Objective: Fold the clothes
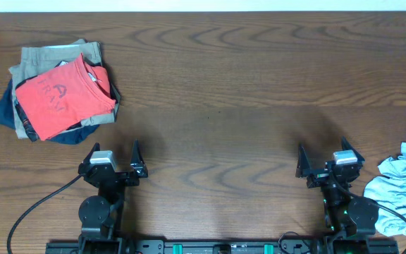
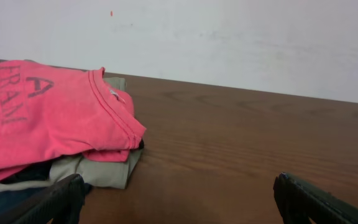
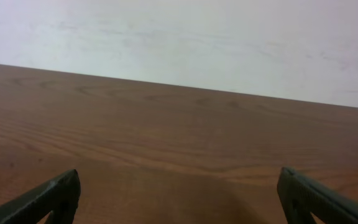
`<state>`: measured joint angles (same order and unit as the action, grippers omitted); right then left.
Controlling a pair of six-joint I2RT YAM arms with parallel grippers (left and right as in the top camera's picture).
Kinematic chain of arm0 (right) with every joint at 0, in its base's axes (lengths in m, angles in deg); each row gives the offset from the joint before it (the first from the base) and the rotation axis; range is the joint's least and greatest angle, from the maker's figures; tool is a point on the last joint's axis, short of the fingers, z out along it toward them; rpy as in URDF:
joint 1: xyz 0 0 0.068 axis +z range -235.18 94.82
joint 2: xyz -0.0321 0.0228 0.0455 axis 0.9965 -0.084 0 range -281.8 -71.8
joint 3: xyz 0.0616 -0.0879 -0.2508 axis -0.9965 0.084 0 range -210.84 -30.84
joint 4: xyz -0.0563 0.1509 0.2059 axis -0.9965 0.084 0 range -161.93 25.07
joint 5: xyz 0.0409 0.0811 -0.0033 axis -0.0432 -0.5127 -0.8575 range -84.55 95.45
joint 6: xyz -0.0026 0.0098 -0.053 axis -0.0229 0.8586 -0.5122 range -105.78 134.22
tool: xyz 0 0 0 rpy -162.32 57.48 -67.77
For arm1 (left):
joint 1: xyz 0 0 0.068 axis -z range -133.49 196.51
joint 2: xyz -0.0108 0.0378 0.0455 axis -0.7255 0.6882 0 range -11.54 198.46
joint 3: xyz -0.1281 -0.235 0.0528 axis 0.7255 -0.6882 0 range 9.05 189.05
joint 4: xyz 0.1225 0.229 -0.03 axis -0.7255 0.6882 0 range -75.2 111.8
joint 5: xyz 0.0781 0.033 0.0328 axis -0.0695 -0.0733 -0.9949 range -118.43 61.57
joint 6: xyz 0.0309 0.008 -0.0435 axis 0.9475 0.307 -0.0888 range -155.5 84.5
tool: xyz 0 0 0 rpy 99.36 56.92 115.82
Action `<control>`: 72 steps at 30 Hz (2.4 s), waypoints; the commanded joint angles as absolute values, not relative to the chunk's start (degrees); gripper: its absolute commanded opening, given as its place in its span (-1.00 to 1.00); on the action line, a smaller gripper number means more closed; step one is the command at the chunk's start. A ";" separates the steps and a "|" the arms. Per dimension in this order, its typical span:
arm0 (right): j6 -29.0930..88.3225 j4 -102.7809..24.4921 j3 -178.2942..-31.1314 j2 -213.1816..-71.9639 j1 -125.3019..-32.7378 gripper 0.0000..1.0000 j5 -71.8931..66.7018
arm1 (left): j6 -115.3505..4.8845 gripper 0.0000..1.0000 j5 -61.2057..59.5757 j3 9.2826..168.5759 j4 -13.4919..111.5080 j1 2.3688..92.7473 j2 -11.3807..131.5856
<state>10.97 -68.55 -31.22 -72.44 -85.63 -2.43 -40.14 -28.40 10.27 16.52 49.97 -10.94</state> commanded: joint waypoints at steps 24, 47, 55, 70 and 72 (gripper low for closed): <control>10.29 -68.31 -31.15 -72.14 -84.58 0.99 -2.08 | -39.81 0.96 -28.94 9.28 18.99 49.69 -11.32; 10.32 -68.31 -31.15 -72.14 -84.58 0.99 -2.13 | -39.83 0.95 -28.92 9.28 18.99 49.69 -11.32; 16.48 -68.47 -31.15 -72.18 -84.58 0.98 -2.93 | -46.09 0.96 -28.84 9.30 18.92 49.69 -11.29; 22.16 -54.24 -43.87 -82.17 -84.58 0.98 2.09 | -46.74 0.96 -24.14 28.23 35.97 49.71 2.85; 22.16 -50.70 -47.90 -86.74 -84.58 0.98 2.95 | -46.74 0.95 -24.14 32.30 40.08 49.73 6.74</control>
<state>20.76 -52.38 -42.63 -82.56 -85.63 0.58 -46.20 -25.32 26.83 37.52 49.97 2.56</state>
